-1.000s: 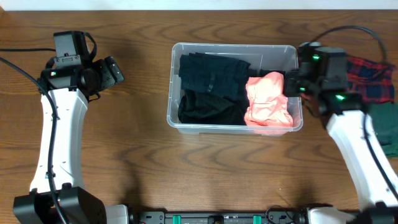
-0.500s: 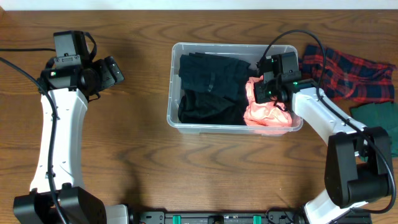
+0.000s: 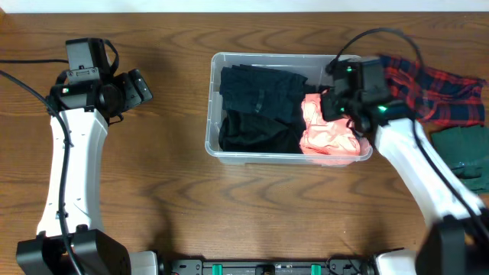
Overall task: Pack container
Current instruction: 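Push the pink garment down into the bin with the right gripper, then raise the right gripper out of the bin toward the plaid shirt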
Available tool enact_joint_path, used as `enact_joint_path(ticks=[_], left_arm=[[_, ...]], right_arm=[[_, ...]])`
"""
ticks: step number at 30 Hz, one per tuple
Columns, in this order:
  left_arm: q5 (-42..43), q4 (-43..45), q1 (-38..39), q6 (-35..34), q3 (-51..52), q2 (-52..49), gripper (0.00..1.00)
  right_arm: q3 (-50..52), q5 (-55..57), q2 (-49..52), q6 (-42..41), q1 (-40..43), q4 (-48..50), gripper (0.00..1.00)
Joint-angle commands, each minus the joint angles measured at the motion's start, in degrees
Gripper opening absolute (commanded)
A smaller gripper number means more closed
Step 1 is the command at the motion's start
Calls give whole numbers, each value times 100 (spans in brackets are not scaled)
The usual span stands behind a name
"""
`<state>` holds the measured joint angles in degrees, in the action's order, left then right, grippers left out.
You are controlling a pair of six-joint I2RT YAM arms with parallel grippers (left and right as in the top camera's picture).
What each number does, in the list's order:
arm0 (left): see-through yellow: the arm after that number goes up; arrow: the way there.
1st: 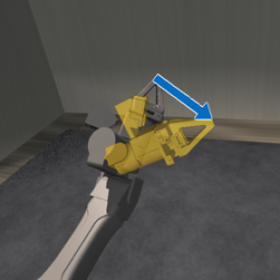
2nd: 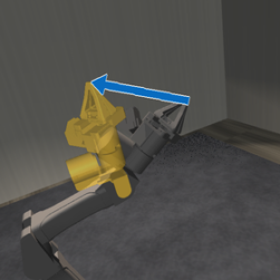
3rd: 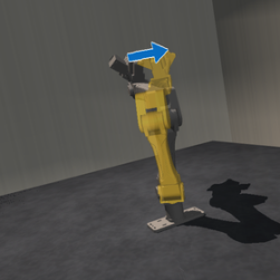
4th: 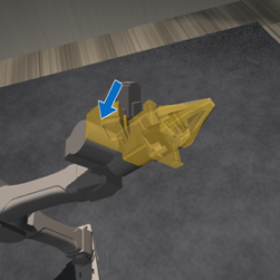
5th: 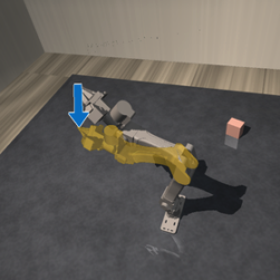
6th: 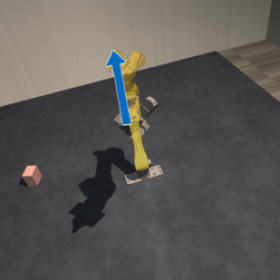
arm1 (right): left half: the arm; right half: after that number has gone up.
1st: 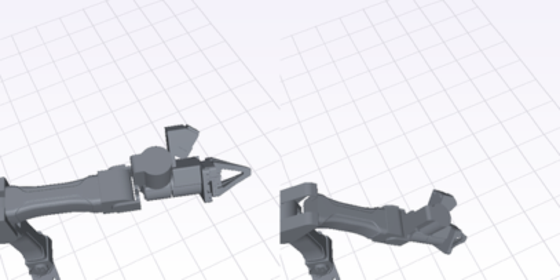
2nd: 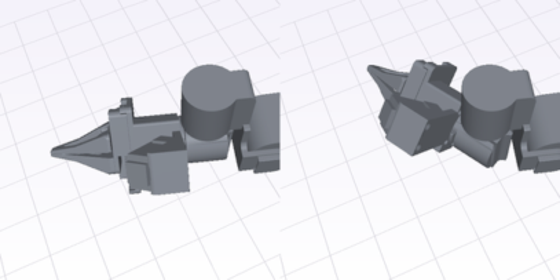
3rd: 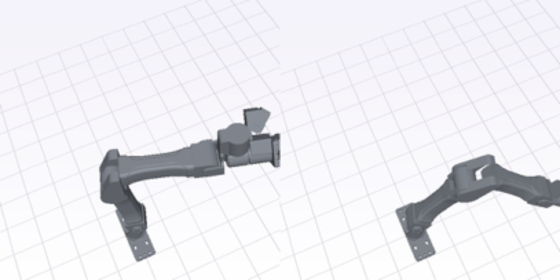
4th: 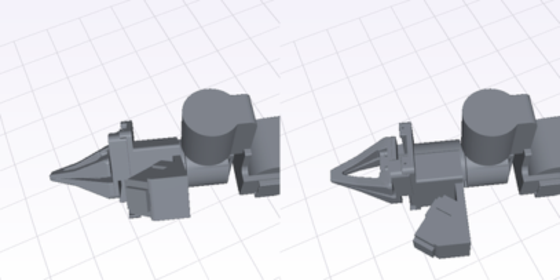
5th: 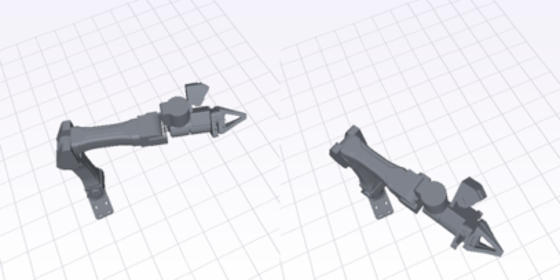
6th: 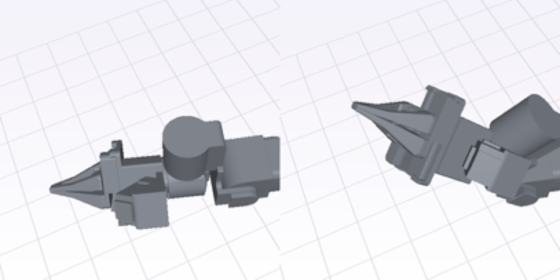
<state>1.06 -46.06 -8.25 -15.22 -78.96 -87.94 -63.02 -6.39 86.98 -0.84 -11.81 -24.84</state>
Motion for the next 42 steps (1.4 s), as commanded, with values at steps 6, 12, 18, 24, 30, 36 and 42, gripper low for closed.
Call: enact_joint_path(ticks=[6,12,18,24,30,36,42], left_arm=[[-87,-11,-20,-11,-24,39,98],[-87,-11,-20,-11,-24,39,98],[-87,-11,-20,-11,-24,39,98],[-87,-11,-20,-11,-24,39,98],[-87,-11,-20,-11,-24,39,98],[-87,-11,-20,-11,-24,39,98],[-87,-11,-20,-11,-24,39,98]], right_arm=[[4,413,-142,72,-22,-402,8],[4,997,352,70,-20,-772,8],[4,1263,992,68,-15,-883,13],[4,1266,1451,68,-15,-857,11],[-223,1257,920,-155,-15,-1051,12],[-345,1263,-186,-236,26,-1145,32],[-345,1827,-1169,-715,505,-1547,47]])
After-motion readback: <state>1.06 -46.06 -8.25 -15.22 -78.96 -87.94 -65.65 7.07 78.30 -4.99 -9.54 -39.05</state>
